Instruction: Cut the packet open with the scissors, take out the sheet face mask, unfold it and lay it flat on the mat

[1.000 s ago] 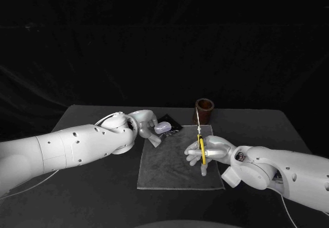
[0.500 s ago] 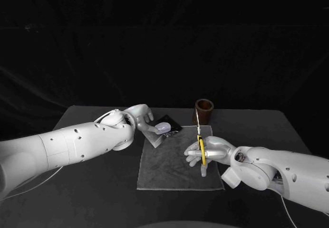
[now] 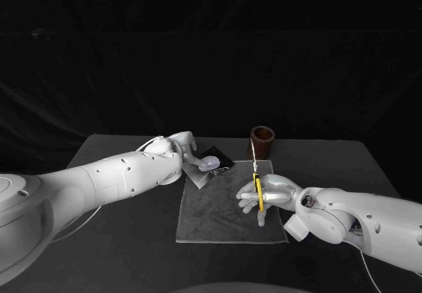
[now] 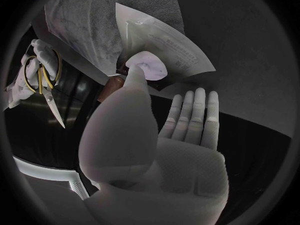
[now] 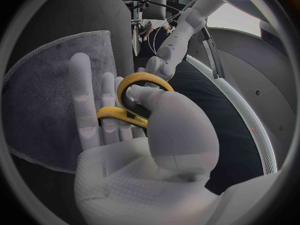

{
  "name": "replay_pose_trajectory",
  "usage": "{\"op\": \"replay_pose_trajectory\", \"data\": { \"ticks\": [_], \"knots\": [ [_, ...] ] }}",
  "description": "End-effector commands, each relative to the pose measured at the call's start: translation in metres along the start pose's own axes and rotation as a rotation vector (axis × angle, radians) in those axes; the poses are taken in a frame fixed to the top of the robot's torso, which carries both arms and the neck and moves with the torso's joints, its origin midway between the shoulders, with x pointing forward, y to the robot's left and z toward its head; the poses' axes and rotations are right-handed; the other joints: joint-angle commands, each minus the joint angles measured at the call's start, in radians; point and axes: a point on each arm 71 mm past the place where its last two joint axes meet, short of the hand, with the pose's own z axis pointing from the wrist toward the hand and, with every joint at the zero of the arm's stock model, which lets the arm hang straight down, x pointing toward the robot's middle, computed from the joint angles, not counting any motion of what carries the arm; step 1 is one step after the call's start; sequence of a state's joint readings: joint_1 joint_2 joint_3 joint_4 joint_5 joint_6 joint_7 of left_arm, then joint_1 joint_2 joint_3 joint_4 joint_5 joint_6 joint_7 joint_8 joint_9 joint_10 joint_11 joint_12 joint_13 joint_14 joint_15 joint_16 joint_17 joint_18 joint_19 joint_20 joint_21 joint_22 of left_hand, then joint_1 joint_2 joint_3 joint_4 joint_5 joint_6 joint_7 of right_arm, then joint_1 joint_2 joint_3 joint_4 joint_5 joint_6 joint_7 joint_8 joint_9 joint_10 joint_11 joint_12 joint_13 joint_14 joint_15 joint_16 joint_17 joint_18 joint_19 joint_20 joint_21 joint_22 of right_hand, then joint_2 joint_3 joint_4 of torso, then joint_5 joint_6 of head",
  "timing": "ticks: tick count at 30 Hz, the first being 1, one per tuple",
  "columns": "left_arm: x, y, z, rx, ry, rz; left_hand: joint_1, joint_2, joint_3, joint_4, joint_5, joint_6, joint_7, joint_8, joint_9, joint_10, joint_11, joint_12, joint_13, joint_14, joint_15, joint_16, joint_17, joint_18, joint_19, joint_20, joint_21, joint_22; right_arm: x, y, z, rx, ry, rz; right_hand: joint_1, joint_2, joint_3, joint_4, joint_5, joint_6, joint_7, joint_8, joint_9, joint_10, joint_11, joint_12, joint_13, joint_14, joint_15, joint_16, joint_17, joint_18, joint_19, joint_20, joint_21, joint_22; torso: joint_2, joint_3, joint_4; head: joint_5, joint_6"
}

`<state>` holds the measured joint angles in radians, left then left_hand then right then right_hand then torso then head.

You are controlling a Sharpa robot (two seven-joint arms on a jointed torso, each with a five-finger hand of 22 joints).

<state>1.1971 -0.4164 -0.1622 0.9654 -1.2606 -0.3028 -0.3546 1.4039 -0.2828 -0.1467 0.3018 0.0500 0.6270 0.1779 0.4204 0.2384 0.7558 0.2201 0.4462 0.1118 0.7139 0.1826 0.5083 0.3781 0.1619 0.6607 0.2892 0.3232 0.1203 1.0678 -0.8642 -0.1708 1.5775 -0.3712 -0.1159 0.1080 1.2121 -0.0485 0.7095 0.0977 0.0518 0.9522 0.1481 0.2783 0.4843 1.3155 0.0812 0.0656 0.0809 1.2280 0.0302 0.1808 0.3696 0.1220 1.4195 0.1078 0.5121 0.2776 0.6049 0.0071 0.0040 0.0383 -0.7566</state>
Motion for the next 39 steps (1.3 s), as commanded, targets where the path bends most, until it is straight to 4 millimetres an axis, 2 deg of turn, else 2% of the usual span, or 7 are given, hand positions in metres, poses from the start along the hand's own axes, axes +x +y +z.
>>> {"op": "replay_pose_trajectory", "data": {
  "ticks": [1, 6, 11, 12, 16, 26, 39],
  "knots": [
    [0.006, 0.001, 0.004, -0.041, 0.065, 0.042, -0.008, 0.002, -0.012, -0.001, 0.004, -0.012, 0.094, 0.014, 0.005, -0.019, 0.001, 0.029, 0.01, -0.02, 0.003, 0.024, 0.006, -0.008, -0.007, -0.001, -0.004, -0.002, 0.002, 0.001, 0.001, -0.005, 0.008, -0.006, 0.012, 0.049, 0.004, 0.0, -0.002, -0.001, 0.006, -0.002, 0.002, 0.033, 0.003, 0.0, 0.001, -0.005, -0.001, 0.004, 0.002, 0.055, -0.006, 0.002, -0.006, -0.001, 0.002, 0.0009, -0.0011, 0.0, -0.001],
    [0.01, -0.001, 0.009, -0.063, 0.09, 0.071, -0.007, 0.007, -0.024, -0.001, 0.004, -0.02, 0.088, 0.062, 0.019, -0.046, -0.003, 0.113, 0.036, -0.037, -0.001, 0.094, 0.024, -0.005, -0.011, -0.002, -0.003, -0.002, 0.002, 0.002, 0.002, -0.005, 0.011, -0.007, 0.012, 0.049, 0.004, 0.0, -0.002, -0.001, 0.006, -0.002, 0.002, 0.033, 0.003, 0.0, 0.001, -0.005, -0.001, 0.004, 0.002, 0.055, -0.006, 0.002, -0.006, -0.001, 0.0, 0.0009, 0.0, 0.002, -0.005],
    [0.012, -0.001, 0.013, -0.075, 0.098, 0.093, 0.001, 0.011, -0.017, -0.001, 0.003, -0.029, 0.089, 0.077, 0.022, -0.062, -0.003, 0.142, 0.045, -0.045, -0.001, 0.121, 0.029, -0.002, -0.011, -0.002, -0.001, -0.002, 0.003, 0.002, 0.003, -0.005, 0.012, -0.007, 0.012, 0.049, 0.004, 0.0, -0.002, -0.001, 0.006, -0.002, 0.002, 0.033, 0.003, 0.0, 0.001, -0.005, -0.001, 0.004, 0.002, 0.055, -0.006, 0.002, -0.006, -0.001, -0.001, 0.0012, 0.0015, 0.001, -0.007],
    [0.013, -0.001, 0.013, -0.077, 0.102, 0.097, 0.005, 0.014, -0.009, -0.002, 0.003, -0.03, 0.088, 0.09, 0.025, -0.071, -0.003, 0.162, 0.051, -0.051, -0.002, 0.137, 0.031, -0.001, -0.01, -0.002, 0.001, -0.002, 0.003, 0.002, 0.003, -0.005, 0.012, -0.007, 0.012, 0.049, 0.004, 0.0, -0.002, -0.001, 0.006, -0.002, 0.002, 0.033, 0.003, 0.0, 0.001, -0.005, -0.001, 0.004, 0.002, 0.055, -0.006, 0.002, -0.006, -0.001, -0.001, 0.001, 0.0019, 0.001, -0.007],
    [0.017, -0.002, 0.013, -0.078, 0.124, 0.11, 0.014, 0.023, 0.005, -0.002, 0.002, -0.028, 0.084, 0.108, 0.029, -0.076, -0.006, 0.188, 0.057, -0.052, -0.004, 0.16, 0.033, 0.002, -0.006, -0.002, 0.005, 0.0, 0.004, 0.002, 0.003, -0.006, 0.014, -0.007, 0.012, 0.05, 0.005, -0.001, -0.002, 0.0, 0.006, -0.002, 0.002, 0.033, 0.003, 0.001, 0.002, -0.005, -0.001, 0.004, 0.003, 0.055, -0.006, 0.002, -0.007, -0.002, -0.001, 0.0001, 0.0005, 0.001, -0.009],
    [0.029, -0.006, 0.012, -0.07, 0.17, 0.158, 0.061, 0.066, 0.074, -0.006, -0.001, 0.01, 0.059, 0.194, 0.048, -0.048, -0.031, 0.29, 0.082, -0.01, -0.029, 0.256, 0.041, 0.019, 0.025, -0.006, 0.036, 0.012, 0.004, 0.002, 0.004, -0.007, 0.015, -0.007, 0.011, 0.051, 0.005, -0.001, -0.002, 0.001, 0.006, -0.002, 0.002, 0.034, 0.003, 0.001, 0.002, -0.005, -0.001, 0.004, 0.003, 0.055, -0.006, 0.002, -0.007, -0.002, -0.002, 0.0003, 0.0018, -0.001, -0.015],
    [0.049, -0.005, 0.009, -0.051, 0.133, 0.269, 0.047, 0.07, 0.071, -0.006, -0.001, 0.023, 0.045, 0.253, 0.057, -0.03, -0.047, 0.347, 0.094, 0.027, -0.047, 0.323, 0.042, 0.021, 0.06, -0.014, 0.074, 0.029, 0.004, 0.003, 0.003, -0.007, 0.016, -0.006, 0.011, 0.052, 0.005, -0.001, -0.002, 0.001, 0.006, -0.002, 0.002, 0.034, 0.002, 0.001, 0.002, -0.005, -0.001, 0.004, 0.004, 0.055, -0.007, 0.002, -0.008, -0.003, -0.002, 0.0005, 0.0017, -0.001, -0.019]
  ]
}}
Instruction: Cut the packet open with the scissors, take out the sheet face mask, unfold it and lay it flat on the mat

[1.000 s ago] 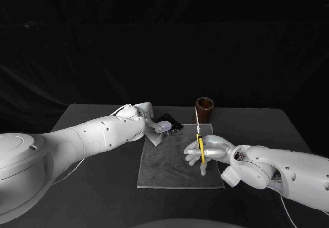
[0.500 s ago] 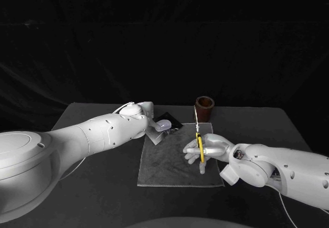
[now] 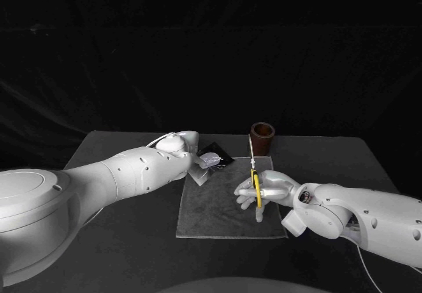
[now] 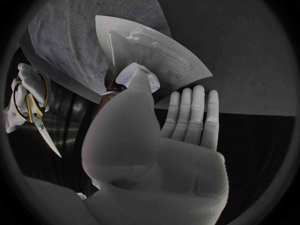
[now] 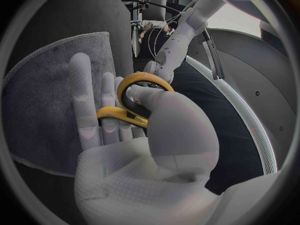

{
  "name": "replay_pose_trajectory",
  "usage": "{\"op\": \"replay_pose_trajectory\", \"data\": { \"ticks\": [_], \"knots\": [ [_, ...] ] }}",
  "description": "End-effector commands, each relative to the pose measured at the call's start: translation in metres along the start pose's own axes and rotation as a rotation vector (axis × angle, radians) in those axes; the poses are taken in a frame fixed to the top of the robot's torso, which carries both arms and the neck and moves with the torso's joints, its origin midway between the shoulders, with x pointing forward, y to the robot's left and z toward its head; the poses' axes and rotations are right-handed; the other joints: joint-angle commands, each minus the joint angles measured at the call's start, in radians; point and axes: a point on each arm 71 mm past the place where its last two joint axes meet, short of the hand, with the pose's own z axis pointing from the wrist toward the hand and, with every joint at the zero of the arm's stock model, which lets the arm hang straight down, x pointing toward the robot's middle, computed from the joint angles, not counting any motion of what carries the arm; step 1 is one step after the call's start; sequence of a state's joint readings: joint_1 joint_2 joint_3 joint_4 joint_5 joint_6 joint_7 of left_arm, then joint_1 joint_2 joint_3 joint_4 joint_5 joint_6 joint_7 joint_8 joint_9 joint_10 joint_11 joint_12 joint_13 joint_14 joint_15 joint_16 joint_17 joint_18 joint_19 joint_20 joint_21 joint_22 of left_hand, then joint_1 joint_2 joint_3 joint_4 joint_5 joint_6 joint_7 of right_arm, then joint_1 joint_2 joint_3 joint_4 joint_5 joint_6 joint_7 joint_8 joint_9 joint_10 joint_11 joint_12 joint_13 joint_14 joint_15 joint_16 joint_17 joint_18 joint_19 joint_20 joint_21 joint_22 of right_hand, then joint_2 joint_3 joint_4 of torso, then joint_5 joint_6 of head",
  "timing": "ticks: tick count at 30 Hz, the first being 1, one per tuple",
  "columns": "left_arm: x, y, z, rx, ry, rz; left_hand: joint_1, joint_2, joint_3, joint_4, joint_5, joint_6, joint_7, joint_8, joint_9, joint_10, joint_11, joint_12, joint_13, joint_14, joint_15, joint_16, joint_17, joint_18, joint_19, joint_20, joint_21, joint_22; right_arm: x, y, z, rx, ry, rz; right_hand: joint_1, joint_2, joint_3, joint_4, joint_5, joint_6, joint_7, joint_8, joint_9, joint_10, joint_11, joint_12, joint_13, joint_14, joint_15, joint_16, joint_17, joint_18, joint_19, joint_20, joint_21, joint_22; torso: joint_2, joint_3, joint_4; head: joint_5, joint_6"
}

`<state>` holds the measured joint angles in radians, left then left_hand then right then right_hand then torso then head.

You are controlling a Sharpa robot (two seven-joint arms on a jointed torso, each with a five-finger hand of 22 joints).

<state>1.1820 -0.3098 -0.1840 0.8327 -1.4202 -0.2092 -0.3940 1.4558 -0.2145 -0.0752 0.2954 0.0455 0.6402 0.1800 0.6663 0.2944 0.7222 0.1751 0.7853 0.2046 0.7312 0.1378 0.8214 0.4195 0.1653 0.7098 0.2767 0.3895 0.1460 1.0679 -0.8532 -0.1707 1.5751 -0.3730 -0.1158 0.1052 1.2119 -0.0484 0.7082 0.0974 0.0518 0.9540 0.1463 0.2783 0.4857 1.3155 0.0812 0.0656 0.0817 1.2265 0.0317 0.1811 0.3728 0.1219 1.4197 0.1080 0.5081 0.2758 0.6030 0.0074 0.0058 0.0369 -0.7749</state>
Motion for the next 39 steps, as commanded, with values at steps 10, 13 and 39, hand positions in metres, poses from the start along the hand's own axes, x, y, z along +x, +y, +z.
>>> {"op": "replay_pose_trajectory", "data": {
  "ticks": [10, 13, 39],
  "knots": [
    [0.0405, 0.0036, -0.0045, 0.002, 0.049, 0.031, 0.113, 0.078, 0.111, -0.01, 0.004, 0.074, 0.002, 0.059, 0.002, 0.076, -0.044, 0.053, 0.004, 0.094, -0.044, 0.085, 0.008, 0.02, 0.074, -0.025, 0.07, 0.033, 0.0004, 0.001, 0.0, -0.006, 0.005, -0.004, 0.011, 0.053, 0.007, -0.001, -0.002, -0.001, 0.007, -0.002, 0.001, 0.035, 0.002, 0.001, 0.001, -0.004, -0.003, 0.004, 0.001, 0.055, -0.007, 0.002, -0.005, -0.001, 0.0, 0.0, -0.001, -0.001, 0.0],
    [0.04, 0.0035, -0.0048, 0.027, 0.032, 0.005, 0.166, 0.097, 0.155, -0.007, 0.004, 0.1, -0.014, 0.055, -0.005, 0.099, -0.059, 0.042, -0.006, 0.108, -0.057, 0.09, 0.005, 0.02, 0.085, -0.037, 0.084, 0.04, 0.0, 0.0009, -0.0001, -0.005, 0.002, -0.005, 0.011, 0.053, 0.007, -0.001, -0.002, -0.001, 0.007, -0.002, 0.001, 0.035, 0.002, 0.001, 0.001, -0.004, -0.003, 0.004, 0.002, 0.055, -0.007, 0.002, -0.005, -0.002, 0.0, 0.0006, -0.0007, -0.001, 0.0],
    [0.0357, 0.0119, -0.0098, 0.161, -0.022, -0.166, 0.145, 0.058, 0.588, -0.164, 0.002, 0.373, -0.049, -0.142, -0.087, 0.266, -0.105, -0.103, -0.082, 0.187, -0.098, 0.029, -0.071, -0.015, -0.106, -0.094, 0.454, 0.306, -0.0026, -0.0001, -0.0013, -0.002, -0.008, -0.006, 0.01, 0.053, 0.007, -0.002, -0.002, 0.0, 0.007, -0.002, 0.001, 0.036, 0.002, 0.001, 0.001, -0.004, -0.003, 0.004, 0.003, 0.055, -0.009, 0.002, -0.008, -0.003, 0.0, -0.0001, -0.0004, -0.002, 0.003]
  ]
}}
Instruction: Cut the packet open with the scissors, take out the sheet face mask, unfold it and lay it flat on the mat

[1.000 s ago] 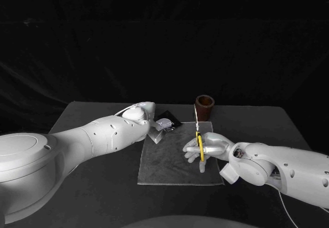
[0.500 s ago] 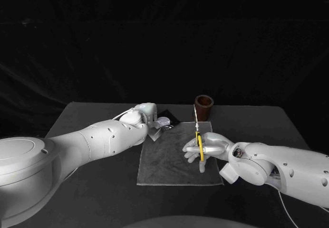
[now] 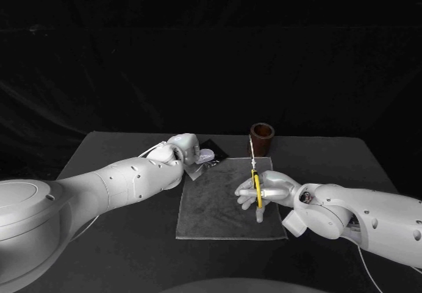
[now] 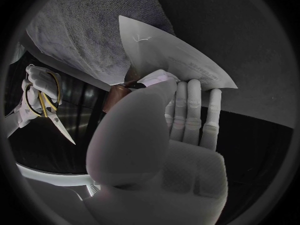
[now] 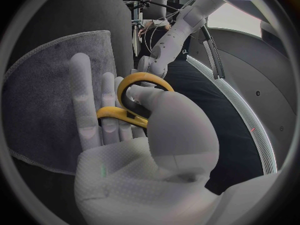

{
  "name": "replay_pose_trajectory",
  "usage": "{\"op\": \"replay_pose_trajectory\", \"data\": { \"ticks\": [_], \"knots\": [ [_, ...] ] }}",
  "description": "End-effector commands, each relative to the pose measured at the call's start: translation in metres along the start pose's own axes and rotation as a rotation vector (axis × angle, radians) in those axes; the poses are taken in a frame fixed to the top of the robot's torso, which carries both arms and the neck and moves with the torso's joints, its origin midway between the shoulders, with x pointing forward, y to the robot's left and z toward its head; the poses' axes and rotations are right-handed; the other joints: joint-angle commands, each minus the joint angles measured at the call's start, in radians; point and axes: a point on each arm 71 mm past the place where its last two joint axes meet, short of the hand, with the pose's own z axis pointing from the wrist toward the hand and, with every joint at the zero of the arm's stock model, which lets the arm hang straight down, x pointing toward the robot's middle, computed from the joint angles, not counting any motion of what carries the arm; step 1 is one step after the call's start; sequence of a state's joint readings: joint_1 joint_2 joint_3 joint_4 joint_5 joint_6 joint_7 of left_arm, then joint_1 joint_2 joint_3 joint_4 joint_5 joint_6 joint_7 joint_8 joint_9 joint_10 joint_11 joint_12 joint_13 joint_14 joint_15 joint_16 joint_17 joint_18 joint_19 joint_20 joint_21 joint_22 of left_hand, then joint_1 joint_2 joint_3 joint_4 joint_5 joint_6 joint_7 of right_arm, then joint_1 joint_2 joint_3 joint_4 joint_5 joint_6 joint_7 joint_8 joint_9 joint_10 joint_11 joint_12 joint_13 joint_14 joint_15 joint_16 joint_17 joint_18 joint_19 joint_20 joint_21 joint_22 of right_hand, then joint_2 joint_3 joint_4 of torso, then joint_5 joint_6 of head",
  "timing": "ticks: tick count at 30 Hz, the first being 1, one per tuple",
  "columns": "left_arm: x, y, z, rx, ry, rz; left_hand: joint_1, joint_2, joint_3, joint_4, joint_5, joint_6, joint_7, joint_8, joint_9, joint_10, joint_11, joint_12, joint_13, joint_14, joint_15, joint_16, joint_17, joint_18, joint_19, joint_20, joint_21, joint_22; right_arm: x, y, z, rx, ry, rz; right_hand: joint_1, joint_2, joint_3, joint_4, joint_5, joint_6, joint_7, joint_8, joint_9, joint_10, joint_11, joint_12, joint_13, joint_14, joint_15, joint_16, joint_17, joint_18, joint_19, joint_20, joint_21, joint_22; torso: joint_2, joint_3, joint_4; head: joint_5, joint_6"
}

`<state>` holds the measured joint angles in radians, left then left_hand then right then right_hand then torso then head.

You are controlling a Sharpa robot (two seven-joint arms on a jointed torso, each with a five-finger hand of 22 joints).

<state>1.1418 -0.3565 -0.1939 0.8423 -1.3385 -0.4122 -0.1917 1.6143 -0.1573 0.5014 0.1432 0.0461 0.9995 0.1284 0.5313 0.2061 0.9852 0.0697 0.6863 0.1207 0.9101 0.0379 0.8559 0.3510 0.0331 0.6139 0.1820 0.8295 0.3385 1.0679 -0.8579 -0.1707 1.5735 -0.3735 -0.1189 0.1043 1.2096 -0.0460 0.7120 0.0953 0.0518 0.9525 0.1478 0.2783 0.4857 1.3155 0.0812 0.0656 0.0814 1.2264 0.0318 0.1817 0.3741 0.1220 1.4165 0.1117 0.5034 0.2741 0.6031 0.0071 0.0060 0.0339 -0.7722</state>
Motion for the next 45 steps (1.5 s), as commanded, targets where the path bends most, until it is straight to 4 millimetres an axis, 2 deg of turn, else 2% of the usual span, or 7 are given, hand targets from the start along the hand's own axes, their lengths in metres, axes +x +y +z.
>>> {"op": "replay_pose_trajectory", "data": {
  "ticks": [1, 6, 9, 21, 31, 40, 45],
  "knots": [
    [0.021, -0.001, -0.006, 0.017, 0.104, -0.051, -0.016, 0.001, 0.014, -0.015, 0.002, 0.014, 0.003, -0.008, 0.001, 0.003, 0.0, -0.004, 0.003, 0.009, 0.002, -0.006, -0.004, 0.117, -0.012, 0.0, 0.018, 0.117, 0.0, 0.001, 0.0, -0.005, 0.001, -0.005, 0.012, 0.051, 0.003, 0.0, -0.002, 0.001, 0.006, -0.002, 0.001, 0.036, 0.002, 0.001, 0.002, -0.004, -0.003, 0.003, 0.001, 0.055, -0.006, -0.001, -0.003, -0.001, 0.0, 0.0003, -0.0007, 0.0, 0.0],
    [0.014, 0.003, -0.007, 0.033, 0.042, -0.088, -0.071, -0.026, 0.022, -0.024, 0.001, -0.021, 0.009, -0.043, -0.003, -0.007, 0.012, -0.012, 0.003, -0.001, 0.012, -0.015, -0.008, 0.113, -0.046, 0.008, 0.026, 0.126, -0.001, 0.001, 0.0, -0.004, -0.001, -0.005, 0.012, 0.051, 0.003, 0.0, -0.002, 0.001, 0.006, -0.002, 0.001, 0.036, 0.002, 0.001, 0.002, -0.004, -0.003, 0.003, 0.001, 0.055, -0.006, -0.001, -0.003, -0.001, 0.0, 0.0003, 0.0011, -0.002, 0.004],
    [0.002, 0.006, -0.008, 0.046, -0.022, -0.123, -0.182, -0.129, -0.048, 0.02, 0.0, -0.126, 0.034, -0.109, -0.023, -0.096, 0.062, -0.058, -0.013, -0.072, 0.059, -0.041, -0.016, 0.106, -0.083, 0.035, -0.052, 0.079, -0.001, 0.0, -0.001, -0.004, -0.002, -0.005, 0.012, 0.051, 0.003, 0.0, -0.002, 0.001, 0.006, -0.002, 0.001, 0.036, 0.002, 0.001, 0.002, -0.004, -0.003, 0.003, 0.001, 0.055, -0.006, -0.001, -0.003, -0.001, 0.0, 0.0005, 0.0006, -0.003, 0.006],
    [-0.045, 0.023, -0.009, 0.002, -0.069, -0.132, -0.096, -0.073, -0.498, 0.15, 0.002, -0.241, 0.043, -0.152, 0.015, -0.227, 0.113, -0.018, -0.008, -0.188, 0.107, -0.027, -0.028, 0.149, -0.015, 0.101, -0.233, -0.062, -0.004, -0.001, -0.002, -0.001, -0.008, -0.006, 0.012, 0.051, 0.003, 0.0, -0.002, 0.001, 0.006, -0.002, 0.001, 0.036, 0.002, 0.001, 0.002, -0.004, -0.003, 0.003, 0.001, 0.055, -0.006, -0.001, -0.003, -0.001, -0.001, 0.0014, 0.0009, -0.002, 0.005],
    [-0.053, 0.048, -0.006, -0.097, 0.023, -0.052, -0.087, -0.048, -0.526, 0.149, 0.003, -0.23, 0.045, -0.131, 0.059, -0.143, 0.045, 0.071, 0.016, 0.045, 0.023, 0.287, 0.102, 0.151, 0.252, -0.001, -0.036, 0.02, -0.005, -0.001, -0.002, 0.002, -0.009, -0.009, 0.012, 0.051, 0.003, -0.001, -0.002, 0.001, 0.006, -0.002, 0.002, 0.036, 0.002, 0.001, 0.002, -0.004, -0.003, 0.003, 0.003, 0.056, -0.007, -0.001, -0.005, -0.002, 0.002, -0.0003, -0.0013, -0.008, -0.001],
    [-0.046, 0.045, 0.004, -0.146, 0.166, -0.025, -0.16, -0.059, -0.644, 0.153, 0.003, -0.273, 0.044, -0.121, 0.087, -0.205, 0.029, 0.239, 0.125, 0.381, -0.003, 0.614, 0.631, 0.142, 0.349, -0.046, 0.262, 0.231, -0.004, -0.001, -0.001, 0.003, -0.008, -0.011, 0.011, 0.051, 0.005, -0.004, -0.002, 0.002, 0.006, -0.002, 0.003, 0.037, 0.002, 0.001, 0.002, -0.004, -0.003, 0.002, 0.006, 0.056, -0.014, 0.0, -0.015, -0.008, 0.005, 0.0004, -0.0052, -0.005, -0.006],
    [-0.043, 0.04, 0.01, -0.154, 0.175, -0.013, -0.192, -0.079, -0.667, 0.155, 0.003, -0.301, 0.052, -0.125, 0.09, -0.299, 0.042, 0.173, 0.097, 0.356, 0.006, 0.582, 0.514, 0.136, 0.363, -0.042, 0.313, 0.281, -0.003, -0.001, 0.0, 0.003, -0.005, -0.011, 0.011, 0.051, 0.005, -0.004, -0.002, 0.002, 0.006, -0.002, 0.003, 0.037, 0.002, 0.001, 0.002, -0.004, -0.003, 0.002, 0.006, 0.056, -0.014, 0.0, -0.015, -0.008, 0.006, 0.0003, -0.0053, -0.002, -0.006]
  ]
}}
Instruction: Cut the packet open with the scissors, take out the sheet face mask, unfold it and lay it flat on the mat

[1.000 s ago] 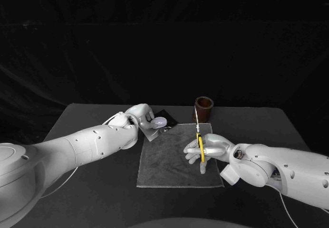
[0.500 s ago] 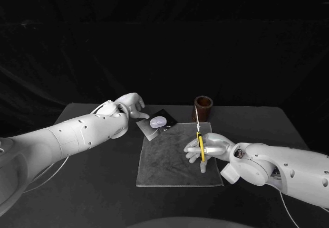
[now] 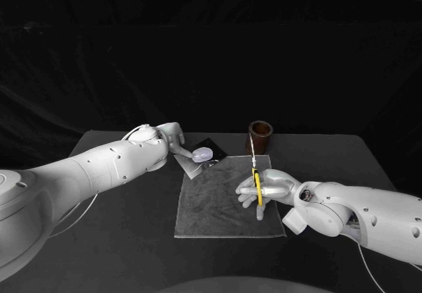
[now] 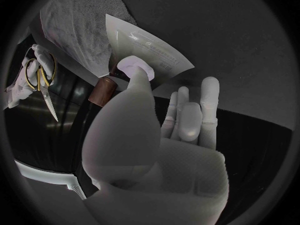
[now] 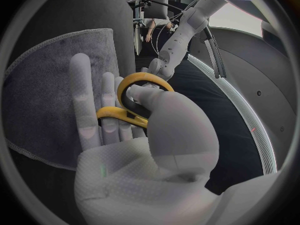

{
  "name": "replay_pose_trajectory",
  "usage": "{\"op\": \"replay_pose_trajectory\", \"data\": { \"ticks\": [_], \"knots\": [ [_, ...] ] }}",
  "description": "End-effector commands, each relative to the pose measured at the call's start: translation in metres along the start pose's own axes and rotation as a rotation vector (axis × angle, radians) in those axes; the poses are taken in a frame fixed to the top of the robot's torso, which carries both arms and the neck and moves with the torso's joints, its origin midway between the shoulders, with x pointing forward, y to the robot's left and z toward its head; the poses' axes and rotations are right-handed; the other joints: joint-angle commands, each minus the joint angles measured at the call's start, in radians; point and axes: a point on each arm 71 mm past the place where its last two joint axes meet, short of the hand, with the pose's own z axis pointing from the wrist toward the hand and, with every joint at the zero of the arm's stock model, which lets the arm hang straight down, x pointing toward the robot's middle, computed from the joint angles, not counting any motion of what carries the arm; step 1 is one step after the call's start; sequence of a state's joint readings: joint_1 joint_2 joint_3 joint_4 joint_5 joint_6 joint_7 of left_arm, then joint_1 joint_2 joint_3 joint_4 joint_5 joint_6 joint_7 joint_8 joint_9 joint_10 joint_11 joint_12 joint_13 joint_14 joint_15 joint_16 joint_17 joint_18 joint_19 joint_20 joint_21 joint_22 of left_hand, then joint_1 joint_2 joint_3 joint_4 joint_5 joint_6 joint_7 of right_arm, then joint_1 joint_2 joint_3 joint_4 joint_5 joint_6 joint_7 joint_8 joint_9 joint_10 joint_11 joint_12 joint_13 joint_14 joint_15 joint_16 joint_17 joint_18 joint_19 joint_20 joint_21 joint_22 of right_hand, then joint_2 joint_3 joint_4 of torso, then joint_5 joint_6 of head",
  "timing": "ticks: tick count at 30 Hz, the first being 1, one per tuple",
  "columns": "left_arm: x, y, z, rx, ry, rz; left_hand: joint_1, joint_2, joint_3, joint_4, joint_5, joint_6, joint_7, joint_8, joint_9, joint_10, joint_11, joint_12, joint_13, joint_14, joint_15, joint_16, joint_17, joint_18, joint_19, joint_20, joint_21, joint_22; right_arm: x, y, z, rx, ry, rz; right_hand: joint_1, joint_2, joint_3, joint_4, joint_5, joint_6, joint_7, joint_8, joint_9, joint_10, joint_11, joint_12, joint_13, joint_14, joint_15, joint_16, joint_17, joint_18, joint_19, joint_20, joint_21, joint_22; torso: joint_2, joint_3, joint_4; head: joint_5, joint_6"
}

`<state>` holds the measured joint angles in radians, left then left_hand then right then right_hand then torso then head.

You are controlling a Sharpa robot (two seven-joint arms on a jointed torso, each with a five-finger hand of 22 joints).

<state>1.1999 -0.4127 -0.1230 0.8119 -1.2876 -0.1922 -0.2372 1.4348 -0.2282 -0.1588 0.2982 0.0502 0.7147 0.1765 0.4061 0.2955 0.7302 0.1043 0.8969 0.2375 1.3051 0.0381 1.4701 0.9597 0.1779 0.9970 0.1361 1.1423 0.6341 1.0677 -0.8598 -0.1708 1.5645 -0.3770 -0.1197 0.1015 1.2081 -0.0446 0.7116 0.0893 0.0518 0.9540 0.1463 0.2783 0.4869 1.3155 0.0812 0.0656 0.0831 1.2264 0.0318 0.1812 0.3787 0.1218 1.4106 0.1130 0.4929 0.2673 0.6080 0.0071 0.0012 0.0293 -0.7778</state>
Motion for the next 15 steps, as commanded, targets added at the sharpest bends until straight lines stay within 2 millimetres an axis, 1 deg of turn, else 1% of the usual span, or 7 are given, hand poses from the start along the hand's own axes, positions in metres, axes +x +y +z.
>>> {"op": "replay_pose_trajectory", "data": {
  "ticks": [1, 2, 3, 4, 7, 10, 15],
  "knots": [
    [0.005, -0.001, 0.003, -0.023, 0.065, 0.027, -0.017, -0.012, -0.01, 0.0, -0.001, -0.024, 0.006, -0.002, 0.0, -0.056, 0.01, -0.053, -0.028, -0.046, 0.007, -0.042, -0.12, -0.008, -0.025, 0.006, 0.001, -0.017, 0.001, 0.001, 0.001, -0.004, 0.006, -0.007, 0.013, 0.05, 0.005, 0.002, -0.002, 0.0, 0.007, -0.002, 0.001, 0.037, 0.002, 0.001, 0.001, -0.004, -0.003, 0.003, 0.001, 0.056, -0.008, -0.001, -0.005, -0.001, 0.001, 0.0005, -0.0007, 0.004, -0.001],
    [0.006, -0.003, 0.003, -0.021, 0.07, 0.029, -0.016, -0.022, -0.016, 0.0, -0.001, -0.036, 0.009, -0.007, -0.002, -0.072, 0.015, -0.072, -0.038, -0.057, 0.011, -0.054, -0.156, -0.007, -0.03, 0.009, 0.002, -0.018, 0.002, 0.001, 0.001, -0.004, 0.006, -0.007, 0.013, 0.05, 0.005, 0.002, -0.002, 0.0, 0.007, -0.002, 0.001, 0.037, 0.002, 0.001, 0.001, -0.004, -0.003, 0.003, 0.001, 0.056, -0.008, -0.001, -0.005, -0.001, 0.001, 0.0005, -0.0007, 0.004, -0.001],
    [0.007, -0.004, 0.004, -0.019, 0.074, 0.03, -0.015, -0.025, -0.017, 0.001, -0.001, -0.038, 0.009, -0.007, -0.002, -0.076, 0.016, -0.079, -0.042, -0.059, 0.012, -0.058, -0.164, -0.007, -0.032, 0.01, 0.003, -0.018, 0.002, 0.001, 0.001, -0.004, 0.007, -0.007, 0.013, 0.05, 0.005, 0.002, -0.002, 0.0, 0.007, -0.002, 0.001, 0.037, 0.002, 0.001, 0.001, -0.004, -0.003, 0.003, 0.001, 0.056, -0.008, -0.001, -0.005, -0.001, 0.001, 0.0001, -0.0005, 0.004, -0.002],
    [0.008, -0.006, 0.004, -0.016, 0.078, 0.031, -0.014, -0.036, -0.027, 0.001, -0.001, -0.043, 0.009, -0.008, -0.002, -0.1, 0.019, -0.106, -0.056, -0.072, 0.014, -0.073, -0.205, -0.005, -0.039, 0.013, 0.001, -0.025, 0.002, 0.001, 0.002, -0.004, 0.007, -0.007, 0.013, 0.05, 0.005, 0.002, -0.002, 0.0, 0.007, -0.002, 0.001, 0.037, 0.002, 0.001, 0.001, -0.004, -0.003, 0.003, 0.001, 0.056, -0.008, -0.001, -0.005, -0.001, 0.001, 0.0001, -0.0006, 0.003, -0.002],
    [0.012, -0.01, 0.004, -0.011, 0.091, 0.036, -0.009, -0.043, -0.031, 0.001, 0.0, -0.053, 0.011, -0.009, -0.003, -0.109, 0.023, -0.13, -0.071, -0.068, 0.017, -0.08, -0.216, -0.004, -0.043, 0.016, 0.004, -0.024, 0.002, 0.002, 0.002, -0.004, 0.007, -0.007, 0.013, 0.05, 0.005, 0.002, -0.002, 0.0, 0.007, -0.002, 0.001, 0.037, 0.002, 0.001, 0.001, -0.004, -0.003, 0.003, 0.001, 0.056, -0.008, -0.001, -0.005, -0.001, 0.0, -0.0007, 0.0008, 0.001, -0.005],
    [0.016, -0.011, 0.004, -0.013, 0.099, 0.046, -0.004, -0.058, -0.043, 0.002, 0.0, -0.068, 0.014, -0.012, -0.006, -0.143, 0.03, -0.174, -0.098, -0.082, 0.021, -0.097, -0.266, -0.001, -0.06, 0.02, -0.003, -0.042, 0.002, 0.002, 0.002, -0.004, 0.007, -0.007, 0.012, 0.05, 0.005, 0.001, -0.002, 0.0, 0.007, -0.003, 0.002, 0.038, 0.002, 0.001, 0.001, -0.004, -0.003, 0.003, 0.002, 0.056, -0.009, -0.001, -0.007, -0.002, 0.0, -0.0005, 0.001, 0.002, -0.006],
    [0.023, -0.009, 0.005, -0.031, 0.112, 0.067, 0.005, -0.065, -0.05, 0.004, 0.001, -0.09, 0.025, -0.02, -0.013, -0.156, 0.04, -0.207, -0.12, -0.105, 0.029, -0.119, -0.323, 0.005, -0.092, 0.026, -0.023, -0.082, 0.002, 0.002, 0.002, -0.003, 0.008, -0.007, 0.012, 0.05, 0.005, 0.001, -0.002, 0.0, 0.007, -0.003, 0.002, 0.038, 0.002, 0.001, 0.001, -0.004, -0.003, 0.003, 0.002, 0.056, -0.009, -0.001, -0.007, -0.002, 0.0, -0.0013, 0.0003, 0.002, -0.009]
  ]
}}
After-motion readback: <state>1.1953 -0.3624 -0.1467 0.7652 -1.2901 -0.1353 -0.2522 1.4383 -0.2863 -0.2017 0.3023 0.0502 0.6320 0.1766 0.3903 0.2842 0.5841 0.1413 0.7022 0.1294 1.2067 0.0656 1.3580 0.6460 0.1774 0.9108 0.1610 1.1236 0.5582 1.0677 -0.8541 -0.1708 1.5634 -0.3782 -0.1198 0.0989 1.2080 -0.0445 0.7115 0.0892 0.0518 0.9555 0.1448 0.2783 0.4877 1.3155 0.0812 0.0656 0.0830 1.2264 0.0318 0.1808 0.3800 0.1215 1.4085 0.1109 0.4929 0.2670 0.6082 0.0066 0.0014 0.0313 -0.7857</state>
